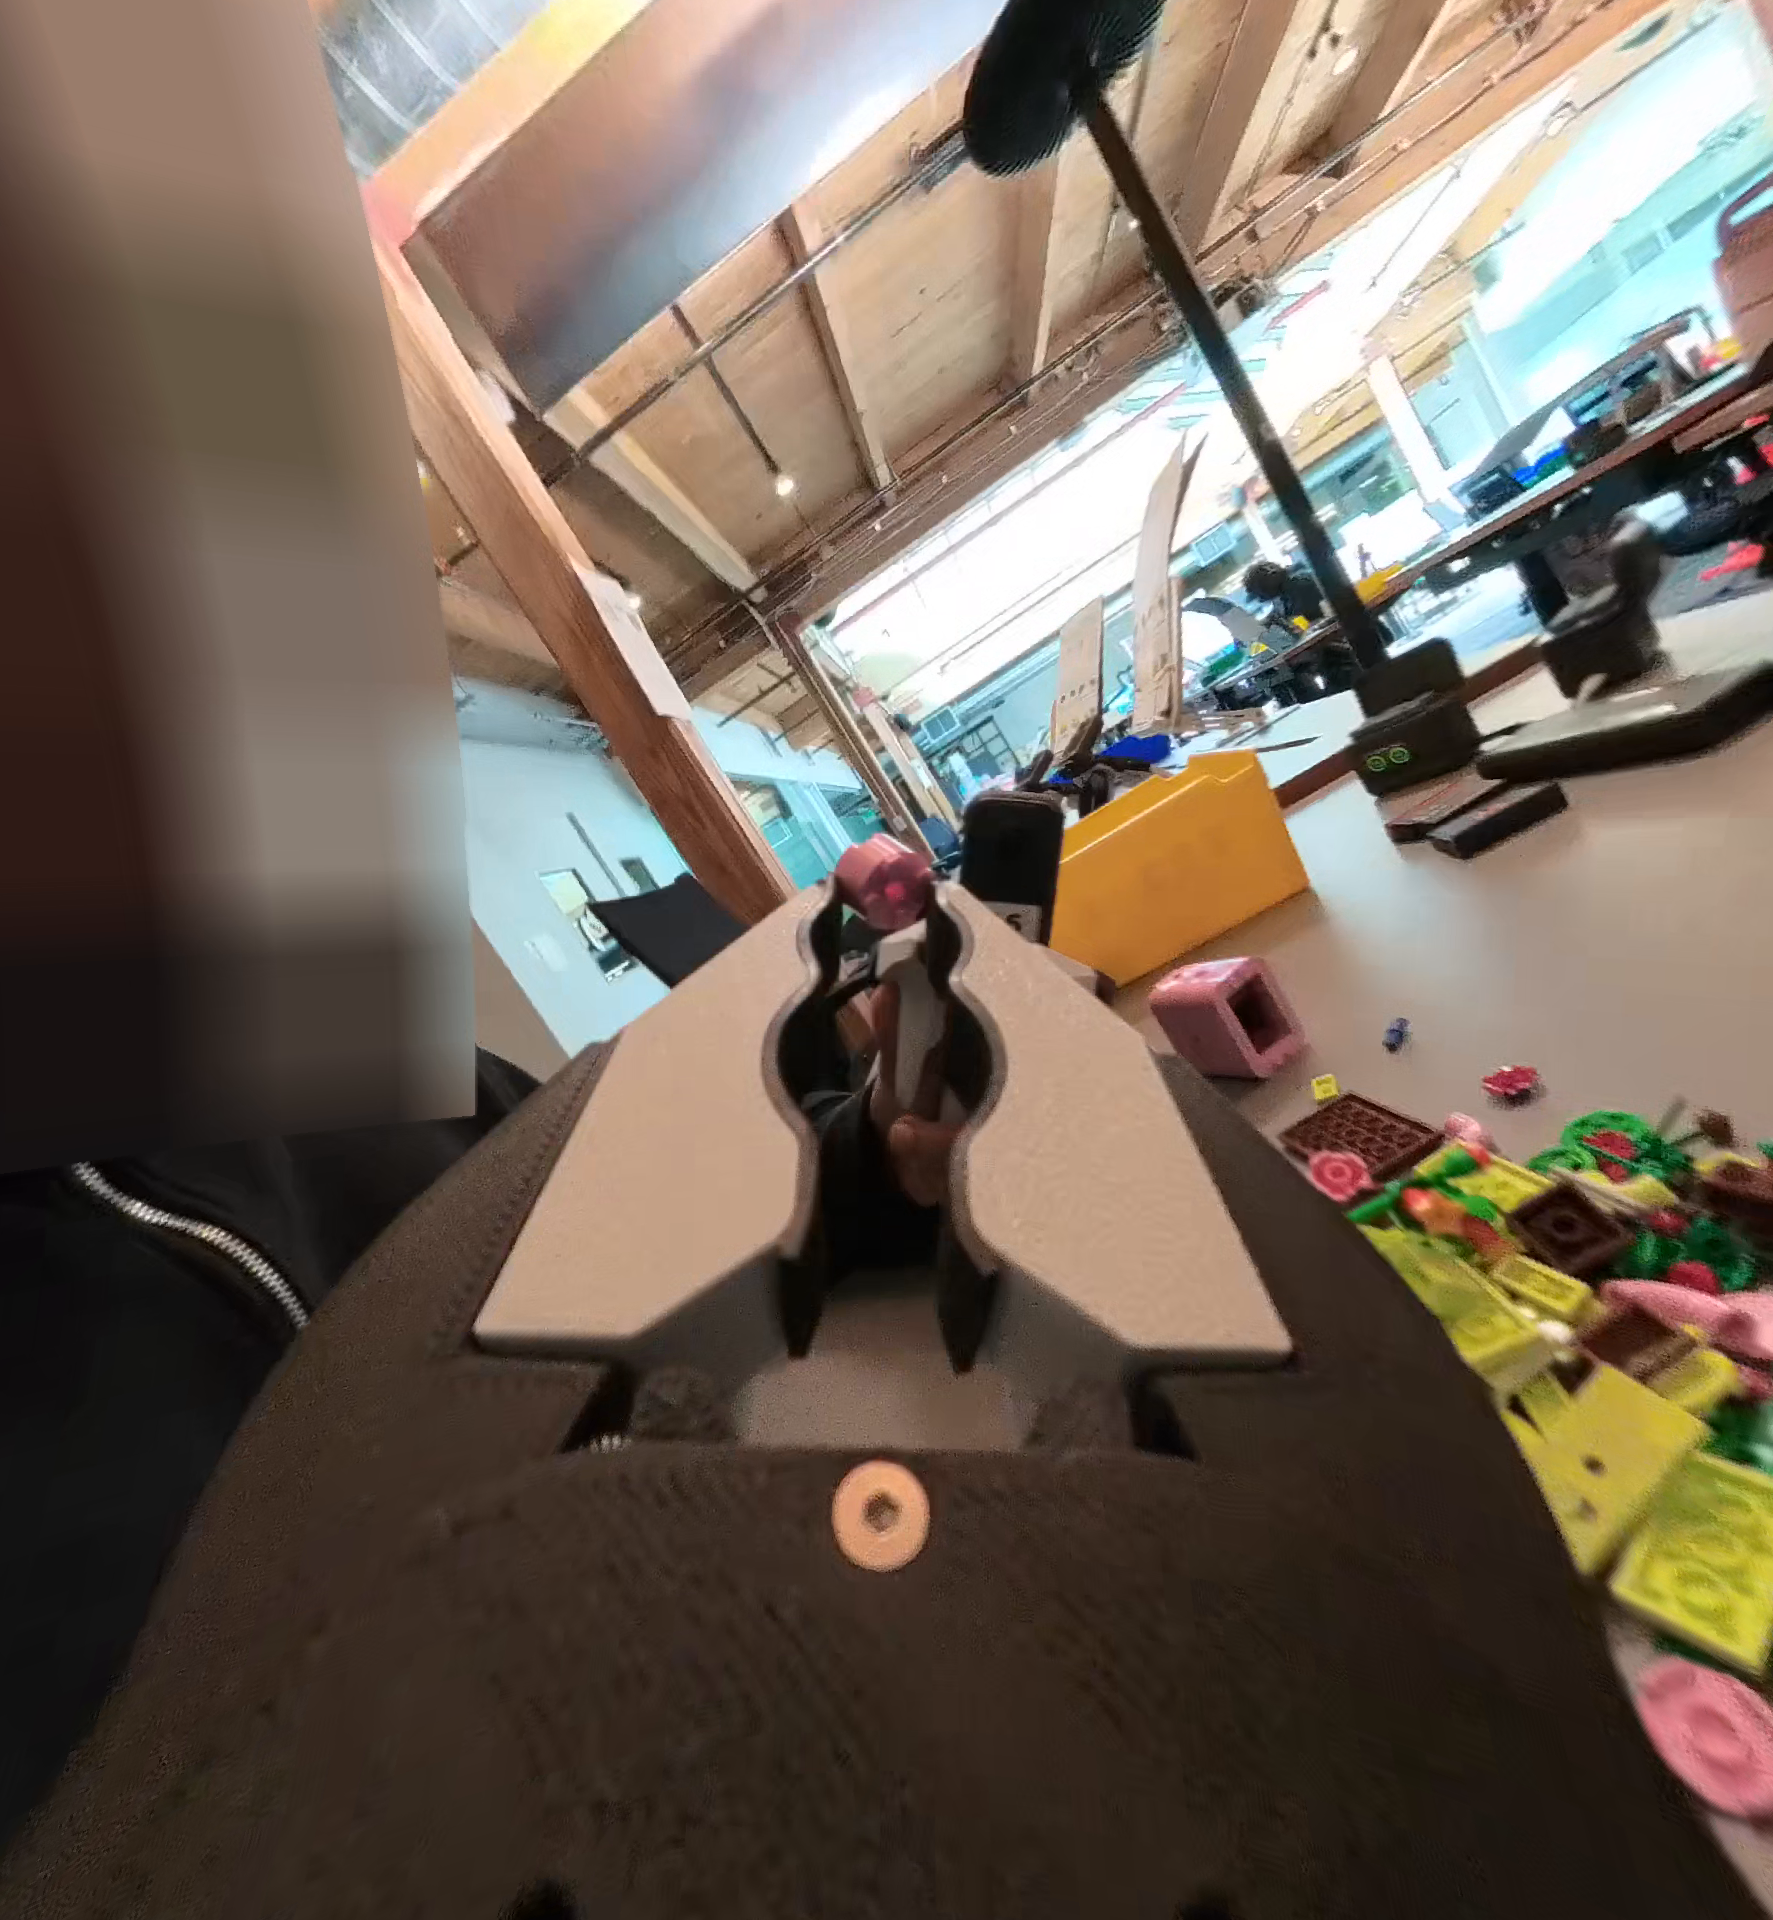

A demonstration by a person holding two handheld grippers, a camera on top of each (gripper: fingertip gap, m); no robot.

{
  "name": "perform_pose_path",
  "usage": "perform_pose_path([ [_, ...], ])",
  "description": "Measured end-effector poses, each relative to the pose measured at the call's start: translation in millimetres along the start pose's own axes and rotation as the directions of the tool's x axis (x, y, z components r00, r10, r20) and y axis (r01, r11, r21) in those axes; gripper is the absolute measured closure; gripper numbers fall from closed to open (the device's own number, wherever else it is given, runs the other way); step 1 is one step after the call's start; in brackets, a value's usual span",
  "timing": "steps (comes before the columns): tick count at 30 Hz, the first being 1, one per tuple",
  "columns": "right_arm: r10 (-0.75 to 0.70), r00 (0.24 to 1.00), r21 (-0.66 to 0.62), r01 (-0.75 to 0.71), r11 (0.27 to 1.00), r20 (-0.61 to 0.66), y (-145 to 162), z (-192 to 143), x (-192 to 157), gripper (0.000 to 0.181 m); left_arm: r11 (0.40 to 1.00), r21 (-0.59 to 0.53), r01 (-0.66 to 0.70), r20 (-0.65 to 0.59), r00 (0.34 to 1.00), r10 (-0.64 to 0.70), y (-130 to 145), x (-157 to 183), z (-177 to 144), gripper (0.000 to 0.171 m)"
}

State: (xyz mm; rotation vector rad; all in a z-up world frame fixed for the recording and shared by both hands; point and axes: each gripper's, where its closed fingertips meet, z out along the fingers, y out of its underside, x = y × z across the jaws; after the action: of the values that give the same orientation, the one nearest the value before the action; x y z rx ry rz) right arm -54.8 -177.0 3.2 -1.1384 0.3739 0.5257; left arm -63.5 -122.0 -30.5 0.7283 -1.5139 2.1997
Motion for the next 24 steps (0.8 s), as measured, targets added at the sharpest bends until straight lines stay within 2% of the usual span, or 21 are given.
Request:
perform_pose_path([
  [4, 0.031, 1.0, 0.02, -0.031, 0.999, 0.002, -3.9, -6.0, 5.6, 0.169, 0.999, -0.023, -0.035, 0.008, 0.999, 0.035, 3.5, 1.7, 1.8, 0.147],
  [6, 0.021, 0.999, 0.027, -0.02, 0.999, -0.048, -7.9, -9.8, 12.3, 0.169, 0.997, -0.032, -0.064, 0.021, 0.998, 0.064, 4.0, 1.2, 1.7, 0.147],
  [9, -0.111, 0.957, -0.063, 0.098, 0.993, -0.269, -14.3, -28.6, 36.9, 0.168, 0.987, -0.007, -0.163, 0.102, 0.981, 0.163, -7.4, -3.4, -4.8, 0.156],
  [11, -0.197, 0.885, -0.136, 0.154, 0.979, -0.421, -20.0, -48.3, 55.3, 0.169, 0.97, 0.025, -0.243, 0.204, 0.951, 0.233, -22.9, -10.4, -15.3, 0.161],
  [12, -0.249, 0.835, -0.212, 0.163, 0.964, -0.491, -17.3, -58.7, 66.0, 0.168, 0.96, 0.046, -0.276, 0.238, 0.936, 0.258, -31.3, -10.9, -21.0, 0.161],
  [14, -0.408, 0.675, -0.42, 0.157, 0.894, -0.615, -6.2, -84.6, 92.1, 0.168, 0.94, 0.077, -0.332, 0.283, 0.912, 0.298, -45.7, -9.1, -31.0, 0.161],
  [16, -0.564, 0.523, -0.609, 0.105, 0.786, -0.639, 7.8, -107.4, 112.2, 0.167, 0.924, 0.086, -0.373, 0.321, 0.888, 0.329, -55.7, -8.3, -39.2, 0.161],
  [17, -0.61, 0.492, -0.667, 0.076, 0.741, -0.621, 16.0, -112.1, 117.8, 0.167, 0.915, 0.09, -0.393, 0.339, 0.876, 0.343, -60.3, -7.7, -43.1, 0.161],
  [20, -0.663, 0.485, -0.755, 0.011, 0.656, -0.57, 38.6, -112.0, 126.7, 0.167, 0.886, 0.103, -0.452, 0.404, 0.833, 0.378, -74.3, -7.4, -56.4, 0.16],
  [22, -0.723, 0.45, -0.814, -0.017, 0.58, -0.525, 47.5, -116.2, 132.0, 0.167, 0.875, 0.104, -0.472, 0.449, 0.808, 0.383, -83.1, -8.0, -67.3, 0.159],
  [24, -0.768, 0.423, -0.853, -0.021, 0.521, -0.48, 52.1, -117.1, 134.1, 0.167, 0.872, 0.082, -0.483, 0.508, 0.772, 0.381, -92.4, -12.5, -81.9, 0.148],
])
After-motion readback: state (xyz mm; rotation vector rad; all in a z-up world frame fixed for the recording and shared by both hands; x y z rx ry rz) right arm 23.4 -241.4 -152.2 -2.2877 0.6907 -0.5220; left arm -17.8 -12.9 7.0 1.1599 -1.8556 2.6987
